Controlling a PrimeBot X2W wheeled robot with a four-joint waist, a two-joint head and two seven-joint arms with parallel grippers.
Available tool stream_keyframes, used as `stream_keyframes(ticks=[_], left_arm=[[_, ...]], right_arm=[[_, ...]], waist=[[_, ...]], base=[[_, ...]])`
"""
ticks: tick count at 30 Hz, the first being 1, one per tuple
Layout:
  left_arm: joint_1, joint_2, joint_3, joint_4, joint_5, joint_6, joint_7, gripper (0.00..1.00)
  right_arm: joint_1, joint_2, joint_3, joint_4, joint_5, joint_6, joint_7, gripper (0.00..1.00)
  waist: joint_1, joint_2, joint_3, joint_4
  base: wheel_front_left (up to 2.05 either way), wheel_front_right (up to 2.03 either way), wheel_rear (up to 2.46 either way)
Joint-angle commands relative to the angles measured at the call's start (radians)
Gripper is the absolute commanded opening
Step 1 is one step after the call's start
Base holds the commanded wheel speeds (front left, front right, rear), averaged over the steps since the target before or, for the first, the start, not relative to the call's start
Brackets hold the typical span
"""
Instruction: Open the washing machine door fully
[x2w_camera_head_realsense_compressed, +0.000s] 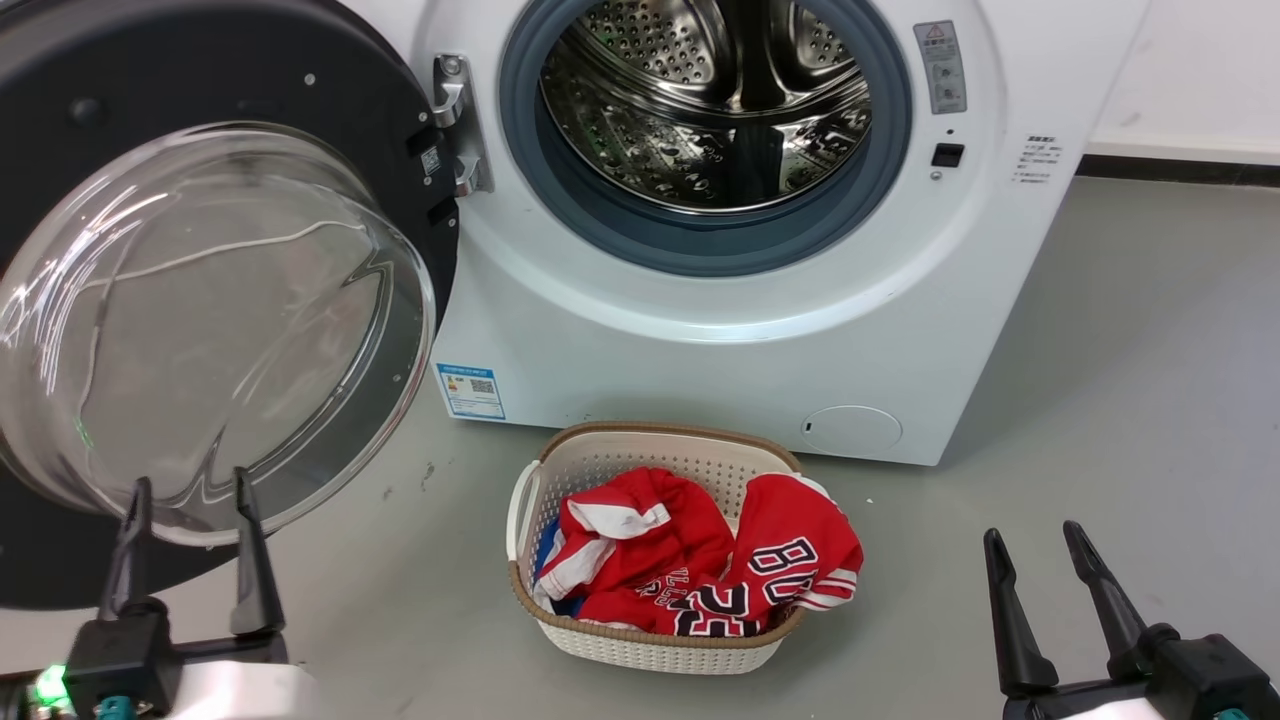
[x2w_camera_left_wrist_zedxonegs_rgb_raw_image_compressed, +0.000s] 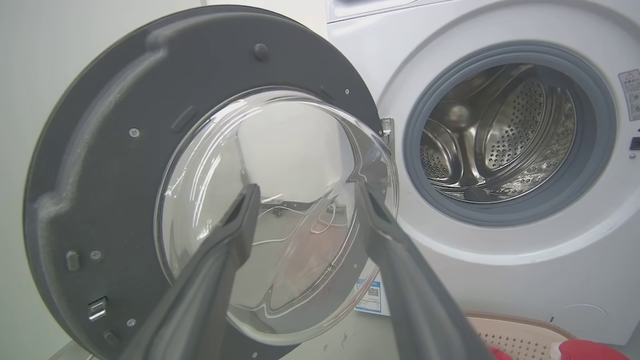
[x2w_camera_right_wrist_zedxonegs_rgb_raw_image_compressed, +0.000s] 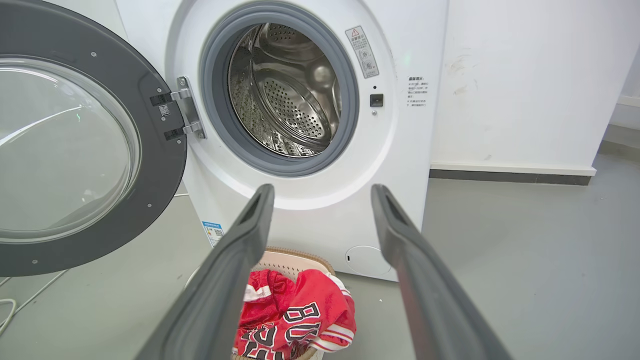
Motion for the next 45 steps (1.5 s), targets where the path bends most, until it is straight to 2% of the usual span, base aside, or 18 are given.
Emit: stream_keyframes(ticks=[1, 9, 14, 27, 45], left_arm=[[0.014, -0.001, -0.016, -0.008, -0.005, 0.007, 0.002, 1.0], [0.047, -0.005, -0.111, -0.034, -0.044, 0.06, 0.002, 1.0], [0.063, -0.006, -0.163, -0.032, -0.063, 0.077, 0.002, 1.0], [0.079, -0.006, -0.28, 0.016, -0.069, 0.068, 0.002, 1.0], [0.088, -0.006, -0.281, 0.057, -0.086, 0.077, 0.002, 1.0]], right_arm=[[0.009, 0.003, 0.0, -0.005, 0.003, 0.0, -0.002, 1.0], [0.011, 0.003, 0.001, -0.049, -0.006, 0.0, -0.002, 1.0], [0.021, 0.003, -0.008, -0.083, -0.01, 0.0, -0.002, 1.0], [0.045, 0.003, -0.041, -0.127, 0.003, 0.0, -0.002, 1.0], [0.061, 0.003, -0.045, -0.127, 0.017, 0.0, -0.002, 1.0]], waist=[[0.0001, 0.0, -0.003, -0.009], [0.0001, 0.0, -0.007, -0.064], [0.0001, 0.0, -0.01, -0.089], [0.0001, 0.0, -0.021, -0.109], [0.0001, 0.0, -0.016, -0.133]], base=[[0.0, 0.0, 0.0], [0.0, 0.0, 0.0], [0.0, 0.0, 0.0], [0.0, 0.0, 0.0], [0.0, 0.0, 0.0]])
